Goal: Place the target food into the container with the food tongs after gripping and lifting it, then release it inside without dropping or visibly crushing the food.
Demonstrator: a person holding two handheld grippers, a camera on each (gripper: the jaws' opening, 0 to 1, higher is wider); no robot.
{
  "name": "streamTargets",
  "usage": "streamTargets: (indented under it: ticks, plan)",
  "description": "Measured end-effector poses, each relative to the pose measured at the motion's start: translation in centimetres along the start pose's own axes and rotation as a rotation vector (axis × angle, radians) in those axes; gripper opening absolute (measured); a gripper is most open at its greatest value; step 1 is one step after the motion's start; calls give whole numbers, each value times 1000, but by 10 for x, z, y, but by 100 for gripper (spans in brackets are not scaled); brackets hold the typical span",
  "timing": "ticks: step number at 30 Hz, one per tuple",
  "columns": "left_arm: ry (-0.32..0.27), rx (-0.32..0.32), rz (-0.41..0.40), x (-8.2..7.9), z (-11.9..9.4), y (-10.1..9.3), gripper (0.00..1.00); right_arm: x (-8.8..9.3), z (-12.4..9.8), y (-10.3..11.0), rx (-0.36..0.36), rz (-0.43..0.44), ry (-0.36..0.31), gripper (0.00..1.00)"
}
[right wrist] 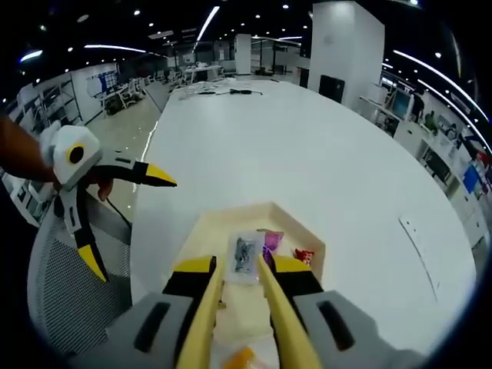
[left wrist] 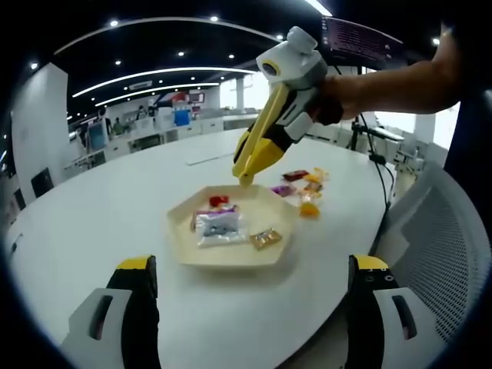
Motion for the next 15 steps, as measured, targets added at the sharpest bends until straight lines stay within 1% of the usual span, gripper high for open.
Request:
streamTargets:
  ticks: [2,5,9,12,15]
  plan:
    - [0,3,1,0,0,-1,100,1,-6,0,-1,-10,-15,26]
    - [1,9,3,0,1,-2,100,6,-14,-4,10,-21,-12,26]
    - [-5,20,15,-2,0,-5,100,15,-26,-12,24,-12,-17,26]
    - [-1,17,16,-1,0,-4,100,20,-34,-16,35,-4,-25,26]
    - [4,19,15,0,1,-4,100,32,-46,-21,48,-1,-26,26]
Point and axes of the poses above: the point that each gripper's makers call its tool centre point, and the gripper's own axes: z roughly forward along the fingers, y roughly to its left, x roughly out of its underside, the point moved 2 cm from there along -z, roughly backward along the fingers, and after that the axes turned 11 degrees about y, right-handed, at the moved point
